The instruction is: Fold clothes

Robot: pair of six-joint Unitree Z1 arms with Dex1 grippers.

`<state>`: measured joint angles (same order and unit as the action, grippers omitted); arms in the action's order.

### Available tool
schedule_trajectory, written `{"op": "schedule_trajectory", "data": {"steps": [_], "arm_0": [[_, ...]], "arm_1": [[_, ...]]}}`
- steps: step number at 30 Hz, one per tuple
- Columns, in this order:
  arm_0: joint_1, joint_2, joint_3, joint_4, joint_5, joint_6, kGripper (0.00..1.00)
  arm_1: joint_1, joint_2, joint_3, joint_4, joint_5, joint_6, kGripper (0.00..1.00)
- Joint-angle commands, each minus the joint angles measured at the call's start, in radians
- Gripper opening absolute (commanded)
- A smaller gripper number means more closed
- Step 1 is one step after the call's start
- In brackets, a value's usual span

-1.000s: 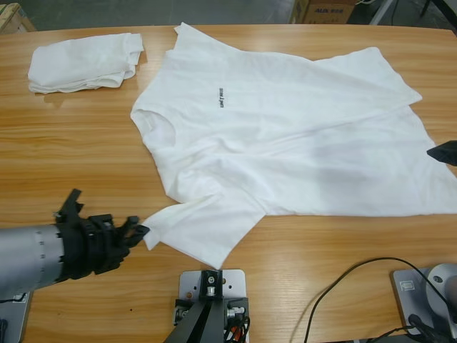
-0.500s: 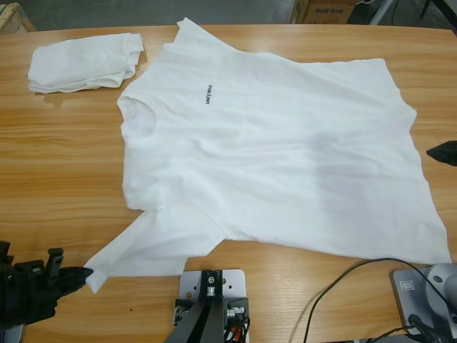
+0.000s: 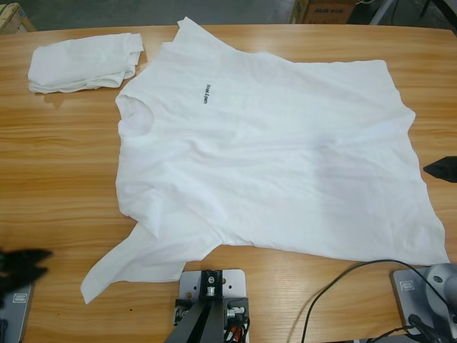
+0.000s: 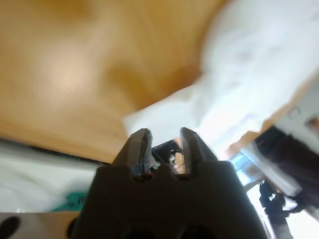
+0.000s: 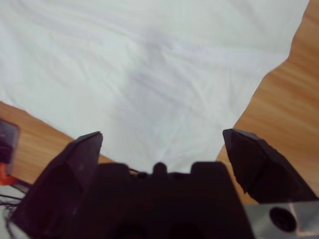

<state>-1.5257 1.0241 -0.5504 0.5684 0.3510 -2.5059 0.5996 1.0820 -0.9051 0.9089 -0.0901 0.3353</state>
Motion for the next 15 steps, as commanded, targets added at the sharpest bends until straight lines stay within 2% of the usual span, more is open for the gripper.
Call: {"op": "schedule_trajectory", "data": {"steps": [1, 3, 5, 10, 15], "arm_0": [[0.008, 0.064, -0.137, 0.12, 0.1, 0.714, 0.708], [0.008, 0.193, -0.221, 0.094, 0.122, 1.075, 0.696], [0.007, 0.315, -0.319, 0.085, 0.121, 1.35, 0.692], [0.006, 0.492, -0.477, 0.065, 0.019, 1.783, 0.692], [0.034, 0.581, -0.503, 0.117, 0.017, 1.996, 0.692]], "arm_1": [[-0.014, -0.012, 0.035, 0.067, 0.038, 0.25, 1.0], [-0.014, -0.002, 0.064, 0.069, 0.053, 0.324, 1.0], [-0.011, 0.001, 0.115, 0.07, 0.055, 0.391, 1.0], [-0.004, -0.001, 0.14, 0.07, 0.074, 0.549, 1.0], [0.022, -0.024, 0.15, 0.085, 0.07, 0.604, 1.0]]}}
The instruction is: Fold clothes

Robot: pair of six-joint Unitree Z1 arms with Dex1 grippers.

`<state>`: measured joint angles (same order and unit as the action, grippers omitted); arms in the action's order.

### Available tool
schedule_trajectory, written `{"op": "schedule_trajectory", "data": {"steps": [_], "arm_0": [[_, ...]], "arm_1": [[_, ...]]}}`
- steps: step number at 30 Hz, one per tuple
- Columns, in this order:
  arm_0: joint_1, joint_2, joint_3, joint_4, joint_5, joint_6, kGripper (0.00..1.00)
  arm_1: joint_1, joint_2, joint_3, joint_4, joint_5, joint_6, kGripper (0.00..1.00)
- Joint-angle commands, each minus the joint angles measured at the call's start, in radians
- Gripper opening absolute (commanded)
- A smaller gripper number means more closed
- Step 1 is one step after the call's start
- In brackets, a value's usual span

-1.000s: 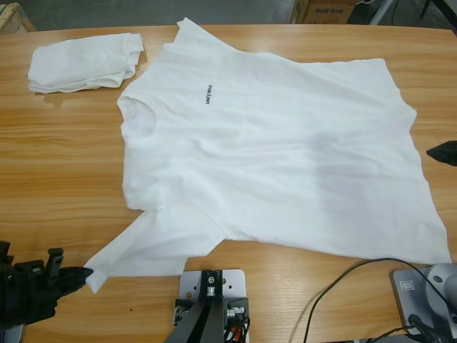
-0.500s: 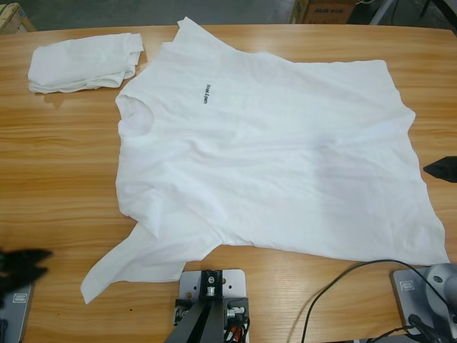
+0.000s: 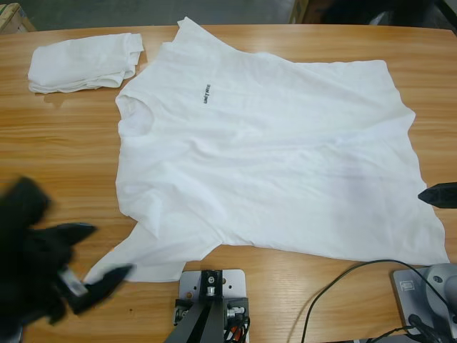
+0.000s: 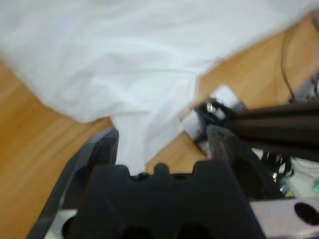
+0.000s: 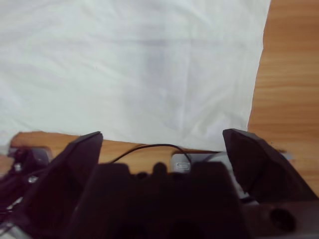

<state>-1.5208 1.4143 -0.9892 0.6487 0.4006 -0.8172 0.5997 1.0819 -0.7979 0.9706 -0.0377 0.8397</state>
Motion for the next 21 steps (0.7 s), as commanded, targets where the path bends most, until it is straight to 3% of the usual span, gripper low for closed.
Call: {"op": "schedule_trajectory", "data": {"steps": [1, 4, 9, 12, 21], "arm_0": [[0.051, 0.214, -0.065, 0.051, -0.032, 0.348, 0.696], [0.137, 0.284, -0.069, 0.072, -0.029, 0.429, 0.697], [0.451, 0.319, -0.068, 0.066, -0.055, 0.363, 0.657], [0.592, 0.365, -0.105, 0.054, -0.082, 0.368, 0.646], [0.641, 0.596, -0.258, 0.057, -0.148, 0.33, 0.646]], "arm_1": [[0.022, -0.028, 0.044, 0.023, 0.017, 0.099, 1.0], [0.022, -0.03, 0.045, 0.022, 0.018, 0.096, 1.0], [0.022, -0.031, 0.045, 0.022, 0.016, 0.082, 1.0], [0.022, -0.029, 0.043, 0.008, 0.012, 0.062, 1.0], [0.022, 0.047, 0.036, -0.031, 0.002, 0.022, 1.0]]}}
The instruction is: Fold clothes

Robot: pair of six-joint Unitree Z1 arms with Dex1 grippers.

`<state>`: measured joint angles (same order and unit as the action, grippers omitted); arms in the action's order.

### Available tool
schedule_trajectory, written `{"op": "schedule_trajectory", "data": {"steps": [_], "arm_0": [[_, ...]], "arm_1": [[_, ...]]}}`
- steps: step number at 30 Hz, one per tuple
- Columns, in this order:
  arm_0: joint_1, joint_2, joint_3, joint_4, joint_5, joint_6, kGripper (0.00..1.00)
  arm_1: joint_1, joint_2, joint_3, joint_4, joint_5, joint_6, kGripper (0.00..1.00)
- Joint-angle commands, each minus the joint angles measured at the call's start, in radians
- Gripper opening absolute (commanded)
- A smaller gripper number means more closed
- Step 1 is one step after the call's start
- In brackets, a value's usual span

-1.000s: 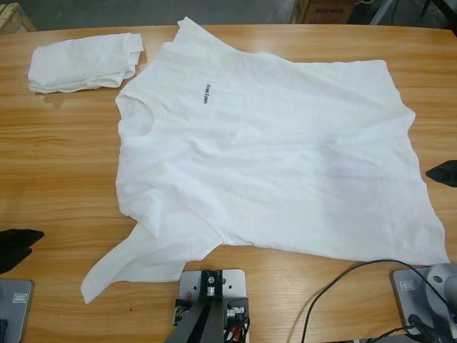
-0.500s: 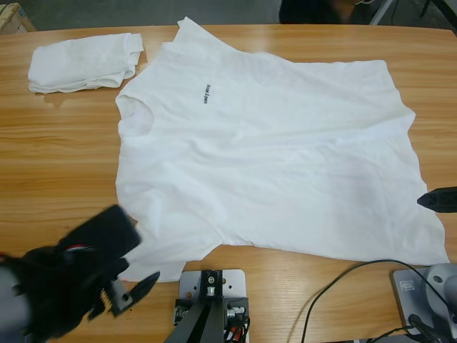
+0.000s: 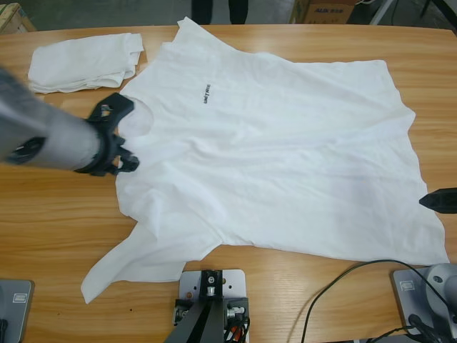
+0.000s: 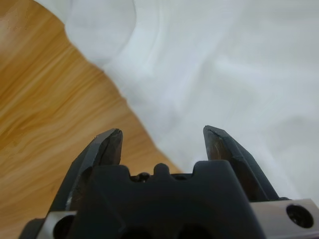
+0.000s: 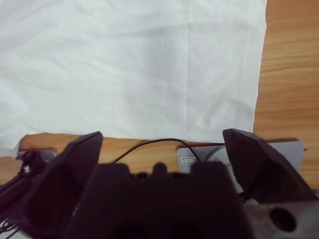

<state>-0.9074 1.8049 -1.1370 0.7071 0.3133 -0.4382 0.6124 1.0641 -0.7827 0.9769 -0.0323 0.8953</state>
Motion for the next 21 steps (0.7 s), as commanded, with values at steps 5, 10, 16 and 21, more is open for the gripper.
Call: {"op": "schedule_trajectory", "data": {"steps": [5, 10, 16, 21], "arm_0": [[0.066, 0.312, -0.196, 0.011, -0.128, -0.101, 0.646], [0.15, 0.406, -0.302, 0.111, -0.12, -0.142, 0.646], [0.245, 0.503, -0.472, 0.205, -0.056, -0.14, 0.655], [0.319, 0.588, -0.673, 0.305, -0.036, -0.126, 0.672]], "arm_1": [[0.009, 0.126, 0.017, -0.064, -0.02, -0.059, 1.0], [0.009, 0.139, 0.011, -0.074, -0.029, -0.064, 1.0], [0.009, 0.134, 0.011, -0.072, -0.031, -0.065, 1.0], [0.009, 0.129, 0.011, -0.069, -0.031, -0.069, 1.0]]}}
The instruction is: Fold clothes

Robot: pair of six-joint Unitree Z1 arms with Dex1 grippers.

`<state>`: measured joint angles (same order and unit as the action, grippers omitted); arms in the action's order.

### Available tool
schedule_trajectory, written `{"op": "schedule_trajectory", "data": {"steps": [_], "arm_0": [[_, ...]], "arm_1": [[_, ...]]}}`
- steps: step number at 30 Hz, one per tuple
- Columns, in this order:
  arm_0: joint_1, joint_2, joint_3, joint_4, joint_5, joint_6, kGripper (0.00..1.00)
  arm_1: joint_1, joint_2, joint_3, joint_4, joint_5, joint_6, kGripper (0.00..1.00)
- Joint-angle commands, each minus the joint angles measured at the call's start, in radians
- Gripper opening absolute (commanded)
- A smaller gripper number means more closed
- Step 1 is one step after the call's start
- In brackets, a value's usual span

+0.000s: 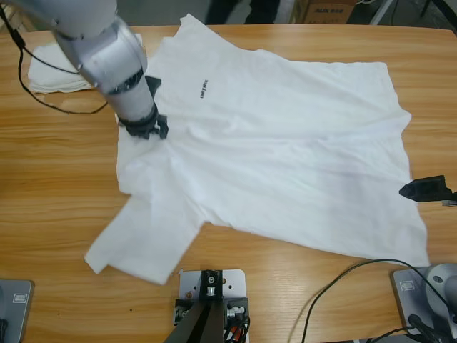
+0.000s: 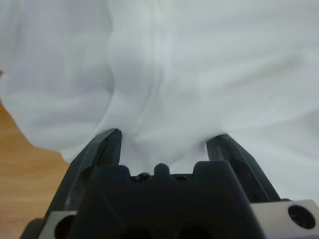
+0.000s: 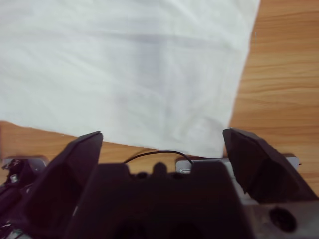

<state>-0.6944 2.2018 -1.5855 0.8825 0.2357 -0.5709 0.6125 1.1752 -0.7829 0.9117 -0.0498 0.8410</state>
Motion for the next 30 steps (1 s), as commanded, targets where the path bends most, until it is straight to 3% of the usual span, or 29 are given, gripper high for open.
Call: {"op": "schedule_trajectory", "data": {"steps": [1, 5, 7, 11, 19, 24, 26, 30], "arm_0": [[0.117, 0.202, -0.261, 0.153, 0.043, 0.012, 0.677], [0.131, 0.187, -0.364, 0.304, 0.055, 0.016, 0.747], [0.107, 0.138, -0.353, 0.378, 0.056, 0.019, 0.756], [0.046, -0.037, -0.188, 0.386, 0.051, 0.018, 0.76], [-0.184, -0.422, 0.228, 0.146, 0.039, 0.137, 0.757], [-0.293, -0.557, 0.518, 0.014, 0.04, 0.119, 0.75], [-0.303, -0.576, 0.583, -0.007, 0.043, 0.128, 0.745], [-0.326, -0.573, 0.59, -0.027, 0.047, 0.23, 0.724]], "arm_1": [[0.009, 0.018, 0.011, -0.004, -0.012, -0.015, 1.0], [0.009, 0.015, 0.011, 0.015, -0.001, -0.022, 1.0], [0.012, -0.004, 0.013, 0.02, 0.042, -0.025, 1.0], [0.101, -0.008, 0.014, -0.014, 0.077, -0.048, 1.0], [0.285, 0.181, 0.015, -0.127, -0.039, -0.003, 0.996], [0.403, 0.263, 0.072, -0.189, -0.024, 0.14, 0.983], [0.403, 0.224, 0.083, -0.194, -0.04, 0.142, 0.982], [0.403, 0.178, 0.082, -0.194, -0.056, 0.142, 0.982]]}}
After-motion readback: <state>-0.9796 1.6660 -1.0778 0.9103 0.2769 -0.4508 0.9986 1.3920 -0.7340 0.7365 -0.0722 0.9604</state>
